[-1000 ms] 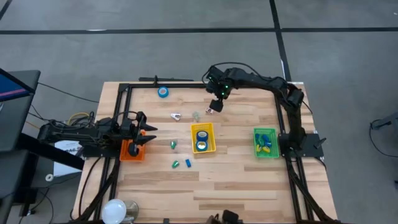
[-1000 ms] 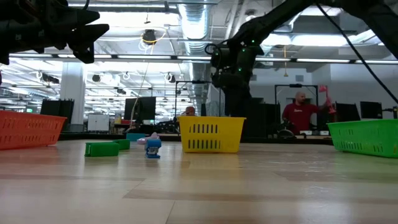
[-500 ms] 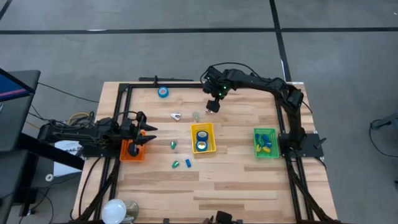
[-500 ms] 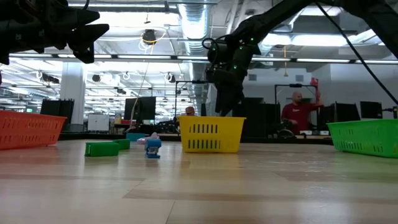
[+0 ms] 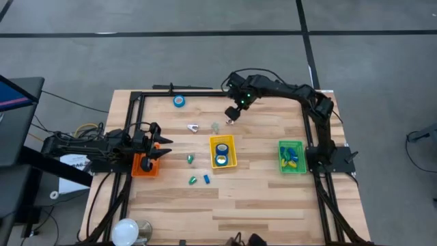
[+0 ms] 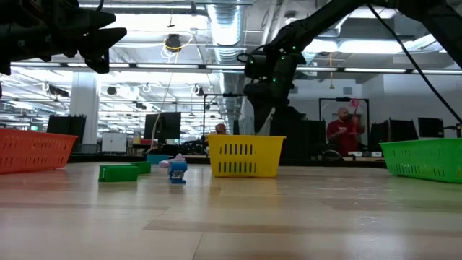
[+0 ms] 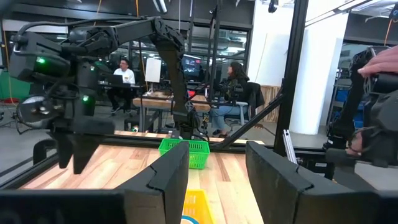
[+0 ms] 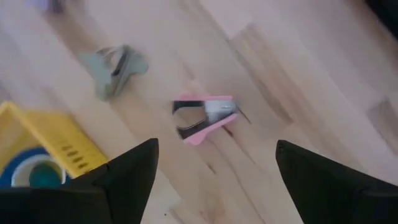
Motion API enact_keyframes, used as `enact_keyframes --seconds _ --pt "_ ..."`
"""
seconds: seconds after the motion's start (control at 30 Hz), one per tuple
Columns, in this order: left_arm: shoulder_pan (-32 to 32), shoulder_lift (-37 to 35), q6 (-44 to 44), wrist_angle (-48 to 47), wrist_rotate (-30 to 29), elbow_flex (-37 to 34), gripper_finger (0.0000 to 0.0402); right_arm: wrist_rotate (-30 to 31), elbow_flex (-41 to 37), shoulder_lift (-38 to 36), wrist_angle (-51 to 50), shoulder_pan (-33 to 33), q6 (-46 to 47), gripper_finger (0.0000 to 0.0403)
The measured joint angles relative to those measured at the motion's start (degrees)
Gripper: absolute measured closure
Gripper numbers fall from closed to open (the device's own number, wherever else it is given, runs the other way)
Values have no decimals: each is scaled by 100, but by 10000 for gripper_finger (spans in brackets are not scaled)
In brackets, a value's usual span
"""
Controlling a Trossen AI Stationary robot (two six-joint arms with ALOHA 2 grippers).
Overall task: Pick and place Stapler, Stapler remover, tape
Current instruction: Put the pink staple remover into the orange basket
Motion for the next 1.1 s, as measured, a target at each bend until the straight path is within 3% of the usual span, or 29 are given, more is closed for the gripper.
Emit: enact_keyframes --seconds 0.47,1.1 --pt "-1 0 0 1 0 2 252 8 -177 -13 243 83 1126 88" --pt "1 0 0 1 0 0 252 0 -1187 -9 1398 151 1497 91"
